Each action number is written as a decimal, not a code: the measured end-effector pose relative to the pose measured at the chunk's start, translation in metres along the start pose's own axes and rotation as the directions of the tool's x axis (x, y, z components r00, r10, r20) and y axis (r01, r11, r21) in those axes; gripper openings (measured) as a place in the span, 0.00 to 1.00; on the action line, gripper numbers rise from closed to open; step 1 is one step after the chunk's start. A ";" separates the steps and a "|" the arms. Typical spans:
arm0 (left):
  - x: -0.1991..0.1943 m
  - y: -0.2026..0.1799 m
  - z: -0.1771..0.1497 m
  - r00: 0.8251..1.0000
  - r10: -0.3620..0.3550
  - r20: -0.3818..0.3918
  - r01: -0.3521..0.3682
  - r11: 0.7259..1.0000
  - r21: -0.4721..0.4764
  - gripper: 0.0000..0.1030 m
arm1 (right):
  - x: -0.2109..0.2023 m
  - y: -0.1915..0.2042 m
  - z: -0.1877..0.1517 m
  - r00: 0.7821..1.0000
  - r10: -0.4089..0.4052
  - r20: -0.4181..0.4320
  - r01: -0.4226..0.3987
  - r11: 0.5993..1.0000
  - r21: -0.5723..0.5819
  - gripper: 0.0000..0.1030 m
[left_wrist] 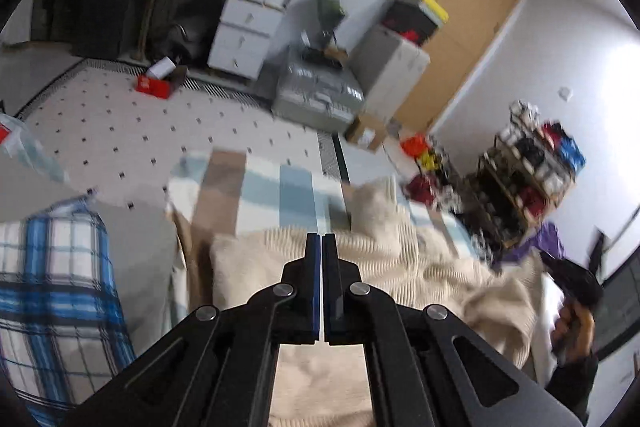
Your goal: Fold large clothes
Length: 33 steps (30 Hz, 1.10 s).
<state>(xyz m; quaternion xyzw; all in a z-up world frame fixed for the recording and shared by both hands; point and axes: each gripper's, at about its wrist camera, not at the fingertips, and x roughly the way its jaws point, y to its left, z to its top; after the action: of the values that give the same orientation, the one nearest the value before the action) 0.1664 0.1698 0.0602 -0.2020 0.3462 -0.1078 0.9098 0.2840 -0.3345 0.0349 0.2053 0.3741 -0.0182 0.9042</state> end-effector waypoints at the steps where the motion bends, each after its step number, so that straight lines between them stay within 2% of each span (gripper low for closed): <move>1: -0.004 0.000 -0.011 1.000 0.006 -0.006 -0.006 1.000 0.023 0.00 | 0.008 -0.003 -0.004 0.999 -0.024 -0.028 0.023 1.000 -0.019 0.15; 3: -0.017 0.000 -0.043 0.998 0.038 -0.045 -0.035 0.997 0.069 0.00 | 0.003 -0.007 -0.017 0.999 -0.028 -0.028 0.027 0.998 -0.055 0.24; 4: -0.023 0.000 -0.054 0.998 0.035 -0.060 -0.031 0.996 0.079 0.08 | -0.007 -0.012 -0.026 1.000 0.000 -0.020 -0.001 0.999 -0.055 0.37; 5: -0.029 0.000 -0.065 0.997 0.037 -0.074 -0.030 0.996 0.089 0.27 | -0.021 -0.016 -0.037 0.999 0.042 -0.015 -0.043 0.998 -0.047 0.50; 7: -0.046 -0.003 -0.085 0.996 0.040 -0.084 -0.032 0.995 0.091 0.50 | -0.045 -0.018 -0.058 0.994 0.109 -0.030 -0.111 0.992 -0.055 0.54; 9: -0.052 -0.009 -0.087 0.995 0.030 -0.092 -0.021 0.995 0.097 0.51 | -0.071 -0.021 -0.087 0.982 0.185 -0.046 -0.188 0.980 -0.061 0.55; 12: -0.069 -0.013 -0.108 0.993 0.041 -0.112 -0.030 0.995 0.094 0.51 | -0.107 -0.016 -0.147 0.943 0.319 -0.094 -0.328 0.939 -0.102 0.60; 14: -0.074 -0.020 -0.116 0.991 0.058 -0.117 -0.045 0.993 0.110 0.52 | -0.118 -0.008 -0.180 0.921 0.363 -0.142 -0.379 0.918 -0.117 0.63; 17: -0.073 -0.030 -0.120 0.990 0.067 -0.123 -0.048 0.988 0.150 0.52 | -0.115 0.003 -0.224 0.897 0.378 -0.227 -0.411 0.903 -0.121 0.64; 20: -0.078 -0.036 -0.139 0.988 0.068 -0.141 -0.041 0.982 0.187 0.52 | -0.099 0.011 -0.265 0.854 0.419 -0.310 -0.459 0.886 -0.067 0.64; 24: -0.075 -0.033 -0.167 0.977 0.035 -0.208 -0.001 0.987 0.164 0.53 | -0.068 0.029 -0.292 0.803 0.448 -0.393 -0.482 0.876 0.013 0.64; 27: -0.074 -0.031 -0.185 0.968 0.045 -0.245 -0.010 0.989 0.145 0.53 | -0.056 0.053 -0.299 0.774 0.468 -0.427 -0.509 0.860 0.021 0.59; 28: -0.074 -0.030 -0.190 0.965 0.044 -0.257 -0.007 0.990 0.143 0.53 | -0.054 0.062 -0.296 0.775 0.460 -0.433 -0.510 0.860 0.001 0.57; 30: -0.077 -0.027 -0.199 0.963 0.032 -0.266 -0.001 0.993 0.118 0.53 | -0.051 0.074 -0.297 0.790 0.430 -0.438 -0.497 0.867 -0.045 0.31; 31: -0.078 -0.026 -0.203 0.961 0.019 -0.276 0.010 0.995 0.101 0.53 | -0.051 0.077 -0.295 0.781 0.443 -0.440 -0.510 0.859 -0.040 0.02; 33: -0.079 -0.024 -0.211 0.956 -0.022 -0.292 0.039 0.998 0.053 0.53 | -0.063 0.077 -0.287 0.776 0.509 -0.373 -0.558 0.829 -0.030 0.03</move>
<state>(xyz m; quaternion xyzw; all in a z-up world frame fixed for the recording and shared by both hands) -0.0357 0.1132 -0.0260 -0.1627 0.4700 -0.1607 0.8525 0.0606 -0.1614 -0.0773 0.2395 0.4552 0.3021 0.8026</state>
